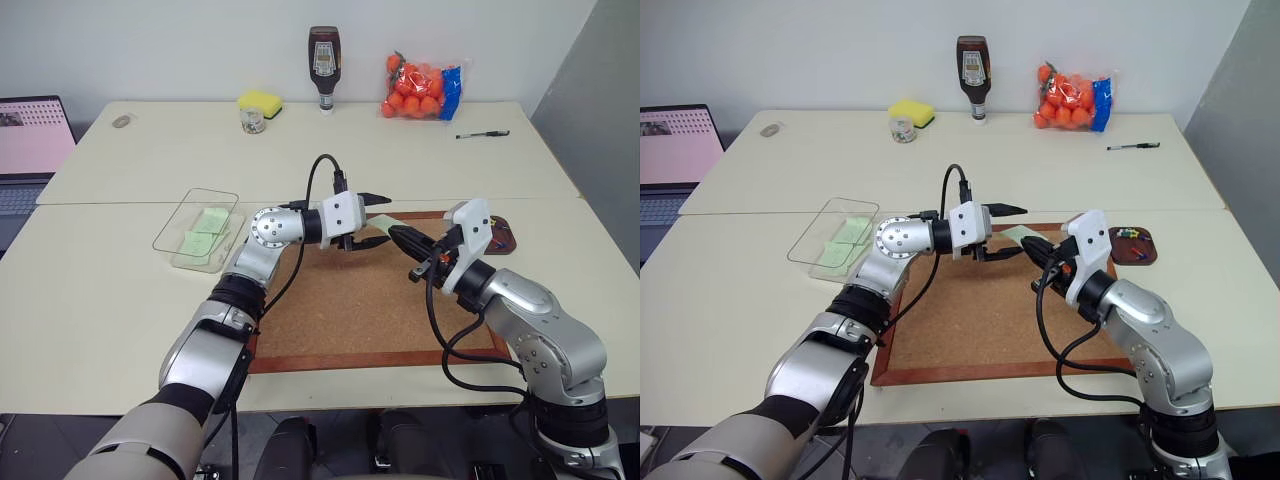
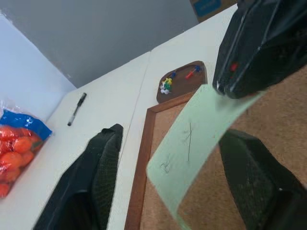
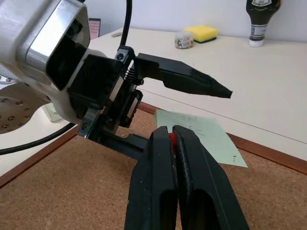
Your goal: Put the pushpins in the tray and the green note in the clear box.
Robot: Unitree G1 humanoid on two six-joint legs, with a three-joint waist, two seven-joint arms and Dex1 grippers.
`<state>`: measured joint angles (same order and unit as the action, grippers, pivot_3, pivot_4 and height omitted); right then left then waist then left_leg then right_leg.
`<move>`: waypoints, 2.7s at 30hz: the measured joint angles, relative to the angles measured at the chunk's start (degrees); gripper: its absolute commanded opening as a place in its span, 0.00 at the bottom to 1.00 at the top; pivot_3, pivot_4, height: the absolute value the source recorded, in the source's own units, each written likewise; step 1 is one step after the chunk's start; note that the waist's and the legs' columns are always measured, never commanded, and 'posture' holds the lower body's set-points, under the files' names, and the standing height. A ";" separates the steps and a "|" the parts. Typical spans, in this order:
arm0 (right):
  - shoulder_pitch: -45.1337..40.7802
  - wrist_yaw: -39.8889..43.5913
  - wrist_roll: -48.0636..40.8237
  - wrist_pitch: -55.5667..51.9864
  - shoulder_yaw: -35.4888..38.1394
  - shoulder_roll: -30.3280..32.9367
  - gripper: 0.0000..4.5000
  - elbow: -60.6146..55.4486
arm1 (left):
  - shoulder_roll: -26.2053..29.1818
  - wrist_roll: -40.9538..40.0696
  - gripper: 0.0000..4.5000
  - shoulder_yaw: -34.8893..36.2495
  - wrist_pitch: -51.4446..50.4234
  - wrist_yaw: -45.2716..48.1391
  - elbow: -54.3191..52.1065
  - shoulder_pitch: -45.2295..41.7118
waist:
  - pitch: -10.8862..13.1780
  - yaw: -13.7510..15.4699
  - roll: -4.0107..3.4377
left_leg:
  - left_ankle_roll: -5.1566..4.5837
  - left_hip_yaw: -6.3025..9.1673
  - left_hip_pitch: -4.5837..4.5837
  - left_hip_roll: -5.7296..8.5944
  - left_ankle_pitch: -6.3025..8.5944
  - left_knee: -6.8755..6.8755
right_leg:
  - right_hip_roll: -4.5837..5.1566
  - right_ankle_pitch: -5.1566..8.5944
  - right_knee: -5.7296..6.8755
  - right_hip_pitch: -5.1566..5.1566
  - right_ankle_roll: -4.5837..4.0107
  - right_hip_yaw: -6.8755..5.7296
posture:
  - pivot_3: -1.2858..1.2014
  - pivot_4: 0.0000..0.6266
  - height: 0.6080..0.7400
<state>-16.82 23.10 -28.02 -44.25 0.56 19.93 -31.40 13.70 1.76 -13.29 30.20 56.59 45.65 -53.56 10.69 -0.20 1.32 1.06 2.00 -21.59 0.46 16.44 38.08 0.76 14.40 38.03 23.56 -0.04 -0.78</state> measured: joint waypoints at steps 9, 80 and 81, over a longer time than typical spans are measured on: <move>-0.04 -0.66 -0.38 -0.38 -0.01 -0.10 0.00 0.00 | -0.11 1.81 0.15 -1.03 2.78 0.30 2.33 -0.06 | 0.00 -0.01 0.00 | 0.00 0.02 0.00 0.00 0.00 0.02 | 0.00 -0.13 0.03 0.00 -0.22 -0.02 | 0.52 0.24 1.00; -14.57 -5.71 20.11 32.54 8.17 8.71 0.55 61.13 | 3.42 -5.22 0.00 2.24 -34.84 -2.28 -27.18 10.89 | 0.00 -0.83 0.00 | -0.03 -0.59 0.60 -0.01 -0.03 0.10 | -0.02 -0.21 0.80 -0.06 -0.29 0.58 | 0.52 0.24 1.00; -14.57 -5.58 19.98 32.48 8.27 8.68 0.55 61.13 | 3.42 -5.22 0.00 2.23 -34.83 -2.33 -27.18 10.89 | 0.00 -0.83 0.00 | -0.02 -0.59 0.61 -0.01 -0.03 0.10 | -0.01 -0.21 0.81 -0.07 -0.29 0.58 | 0.52 0.24 1.00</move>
<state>-31.39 17.52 -8.04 -11.77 8.83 28.60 29.73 17.12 -3.45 -11.06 -4.64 54.27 18.47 -42.66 10.69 -1.04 1.32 1.03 1.41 -20.98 0.44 16.41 38.18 0.74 14.19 38.84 23.50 -0.32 -0.21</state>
